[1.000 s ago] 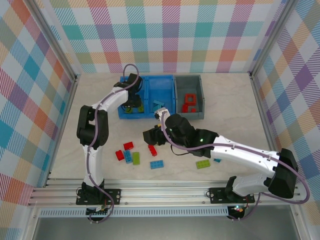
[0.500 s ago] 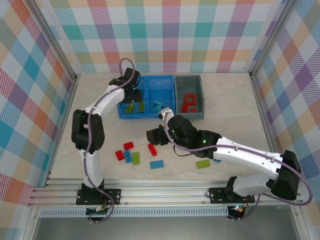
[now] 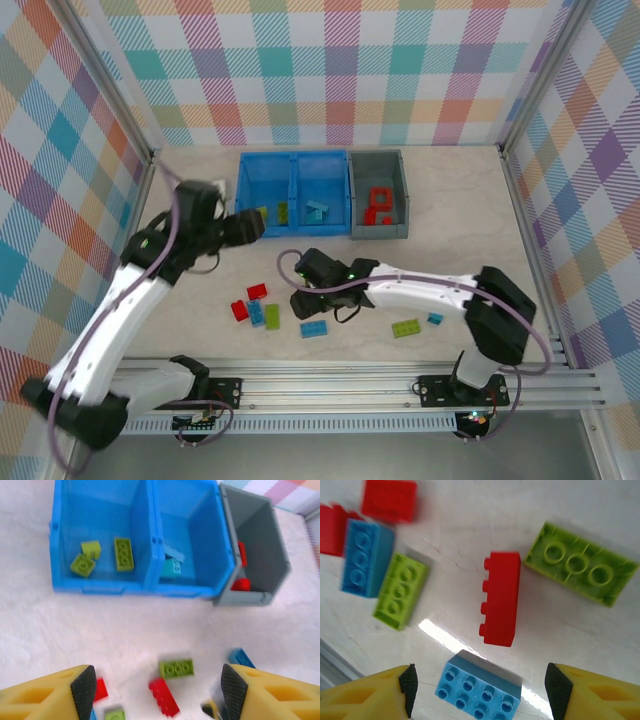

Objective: Sort the legos into containers by color

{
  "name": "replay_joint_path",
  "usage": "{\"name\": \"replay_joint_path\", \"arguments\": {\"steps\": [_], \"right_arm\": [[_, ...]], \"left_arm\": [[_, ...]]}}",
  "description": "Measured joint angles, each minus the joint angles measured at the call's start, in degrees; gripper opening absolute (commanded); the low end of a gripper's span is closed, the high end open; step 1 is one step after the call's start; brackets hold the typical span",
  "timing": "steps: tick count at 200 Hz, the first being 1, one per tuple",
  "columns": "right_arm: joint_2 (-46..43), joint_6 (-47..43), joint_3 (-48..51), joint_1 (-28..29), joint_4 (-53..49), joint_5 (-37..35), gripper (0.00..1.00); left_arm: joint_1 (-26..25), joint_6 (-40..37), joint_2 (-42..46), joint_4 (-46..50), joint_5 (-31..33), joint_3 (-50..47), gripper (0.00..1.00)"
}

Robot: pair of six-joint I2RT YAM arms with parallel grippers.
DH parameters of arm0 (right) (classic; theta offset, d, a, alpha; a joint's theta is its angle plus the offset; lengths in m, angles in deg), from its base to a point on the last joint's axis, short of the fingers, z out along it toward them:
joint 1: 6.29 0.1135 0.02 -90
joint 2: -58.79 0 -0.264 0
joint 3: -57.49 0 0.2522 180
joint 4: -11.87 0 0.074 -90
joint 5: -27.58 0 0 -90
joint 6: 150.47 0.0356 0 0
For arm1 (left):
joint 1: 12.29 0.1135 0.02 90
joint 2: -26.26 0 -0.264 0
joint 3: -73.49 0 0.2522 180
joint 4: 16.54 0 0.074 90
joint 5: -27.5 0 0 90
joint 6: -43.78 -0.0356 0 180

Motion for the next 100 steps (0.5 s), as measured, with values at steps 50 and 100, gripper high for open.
{"name": "replay_joint_path", "arguments": {"steps": [50,100], "right_arm": [[9.22,-0.24,-6.45,0.0,-2.86,0.79,0.65],[14.32,-0.98,-9.94,0.0,-5.31,-1.97,0.5]], "left_arm": [[0.0,3.98,17.29,7.5,-6.97,-5.29,0.72],[0.0,5.11,17.99,9.09,-9.16,-5.38,0.72]]}}
